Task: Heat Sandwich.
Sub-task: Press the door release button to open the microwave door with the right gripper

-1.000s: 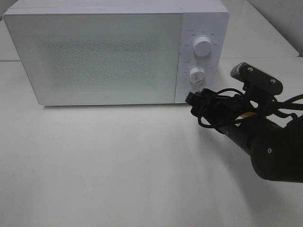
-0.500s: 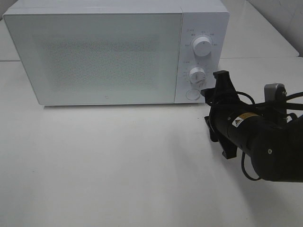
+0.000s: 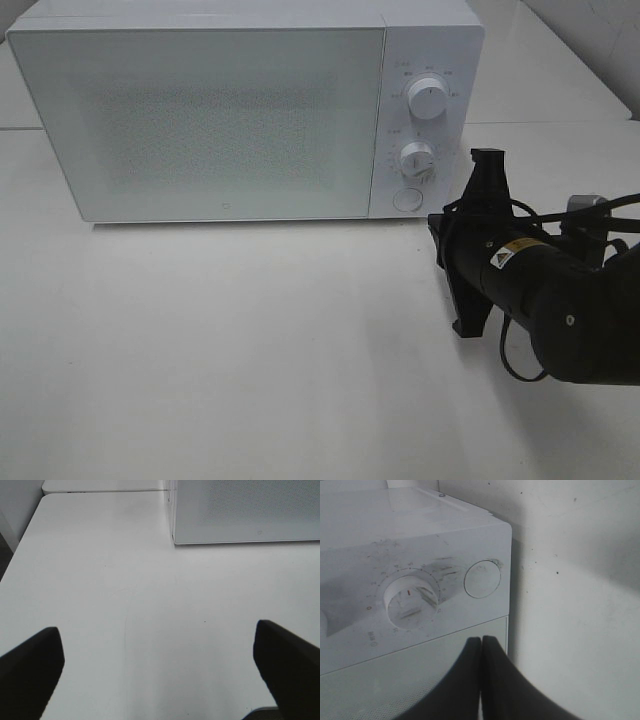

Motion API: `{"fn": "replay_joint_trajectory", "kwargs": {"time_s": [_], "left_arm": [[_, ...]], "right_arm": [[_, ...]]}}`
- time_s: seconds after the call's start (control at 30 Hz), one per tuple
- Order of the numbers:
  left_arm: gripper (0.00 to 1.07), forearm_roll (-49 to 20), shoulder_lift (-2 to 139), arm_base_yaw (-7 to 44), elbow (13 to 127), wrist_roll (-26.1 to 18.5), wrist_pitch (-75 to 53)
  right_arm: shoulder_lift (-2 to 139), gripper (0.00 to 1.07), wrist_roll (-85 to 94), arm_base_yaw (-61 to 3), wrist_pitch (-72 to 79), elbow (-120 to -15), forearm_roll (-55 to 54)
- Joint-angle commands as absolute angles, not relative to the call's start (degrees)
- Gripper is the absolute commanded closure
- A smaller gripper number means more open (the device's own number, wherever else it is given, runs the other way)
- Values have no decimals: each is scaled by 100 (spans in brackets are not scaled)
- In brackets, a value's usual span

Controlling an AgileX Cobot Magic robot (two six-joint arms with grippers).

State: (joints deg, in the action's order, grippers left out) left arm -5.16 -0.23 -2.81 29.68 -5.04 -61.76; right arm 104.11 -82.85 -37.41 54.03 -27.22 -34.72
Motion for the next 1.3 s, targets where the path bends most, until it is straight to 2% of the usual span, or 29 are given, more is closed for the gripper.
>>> {"fn": "replay_joint_trajectory", "kwargs": {"time_s": [0.03,0.27,0.77,1.3], "left_arm": [[9,-544,-69,-292,2962,-481,-6113],[9,-544,-69,-292,2962,-481,-6113],[9,-544,-69,-292,2962,-481,-6113],[9,-544,-69,-292,2962,-481,-6113]], "right_arm": [[10434,107,-8245,-3741,5392,-2813,-3507],[10915,107,-8268,-3741,5397,-3231,-3507],[11757,107,-8165,-3077,4927,-4377,-3140],[12244,107,-8159,-2813,4830,-5111,-3048]]}}
